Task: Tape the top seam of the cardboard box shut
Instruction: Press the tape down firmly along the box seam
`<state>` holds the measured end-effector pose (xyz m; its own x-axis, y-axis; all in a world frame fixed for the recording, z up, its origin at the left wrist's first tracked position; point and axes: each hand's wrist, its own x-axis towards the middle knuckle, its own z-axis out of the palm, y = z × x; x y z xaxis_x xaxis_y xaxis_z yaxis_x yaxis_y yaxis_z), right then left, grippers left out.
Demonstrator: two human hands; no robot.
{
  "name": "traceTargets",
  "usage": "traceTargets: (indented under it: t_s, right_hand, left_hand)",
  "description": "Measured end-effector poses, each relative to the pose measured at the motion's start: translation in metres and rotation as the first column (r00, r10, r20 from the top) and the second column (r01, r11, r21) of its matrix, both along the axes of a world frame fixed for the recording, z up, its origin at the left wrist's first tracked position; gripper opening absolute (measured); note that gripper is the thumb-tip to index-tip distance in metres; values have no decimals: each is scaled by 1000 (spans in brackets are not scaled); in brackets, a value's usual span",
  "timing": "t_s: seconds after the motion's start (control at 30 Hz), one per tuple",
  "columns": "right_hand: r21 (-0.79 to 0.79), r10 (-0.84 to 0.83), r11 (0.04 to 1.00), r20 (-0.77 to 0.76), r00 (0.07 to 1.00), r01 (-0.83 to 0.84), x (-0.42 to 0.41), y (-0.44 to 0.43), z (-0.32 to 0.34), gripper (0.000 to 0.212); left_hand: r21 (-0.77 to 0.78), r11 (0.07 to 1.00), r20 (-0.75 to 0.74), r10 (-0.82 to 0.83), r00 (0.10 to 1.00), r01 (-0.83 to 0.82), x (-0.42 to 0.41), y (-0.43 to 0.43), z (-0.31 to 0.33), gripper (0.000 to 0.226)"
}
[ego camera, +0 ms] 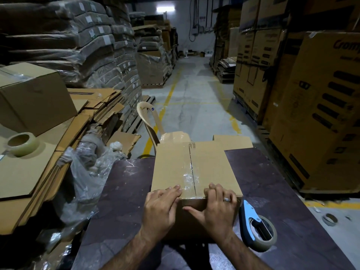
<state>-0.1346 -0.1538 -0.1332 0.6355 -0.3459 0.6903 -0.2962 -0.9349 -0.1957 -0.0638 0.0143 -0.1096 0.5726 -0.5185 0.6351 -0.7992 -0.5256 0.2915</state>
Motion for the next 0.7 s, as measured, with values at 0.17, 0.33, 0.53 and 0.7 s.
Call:
traceTargets:
  t_s: [0.17, 0.33, 0.53, 0.7]
  right_hand:
    - [-87, 75, 993, -103, 992, -84, -4, -8, -17, 97]
    - [-88, 113, 988, -136, 984, -125, -6, -11, -20, 107]
    - [-145, 190, 966, -153, 970, -212, -13, -20, -15, 102]
    - [-171, 231, 952, -136, 963, -253, -17, -27, -11, 91]
  left_hand:
    - [6, 1000, 7, 3, 1000, -3, 0, 0, -3, 30]
    - [17, 1000, 25, 6, 1000, -7, -3, -1, -4, 30]
    - [22, 1000, 35, 2, 999, -2, -2, 1, -3, 32]
    - [-6, 1000, 38, -1, 999, 1, -2, 0, -6, 31]
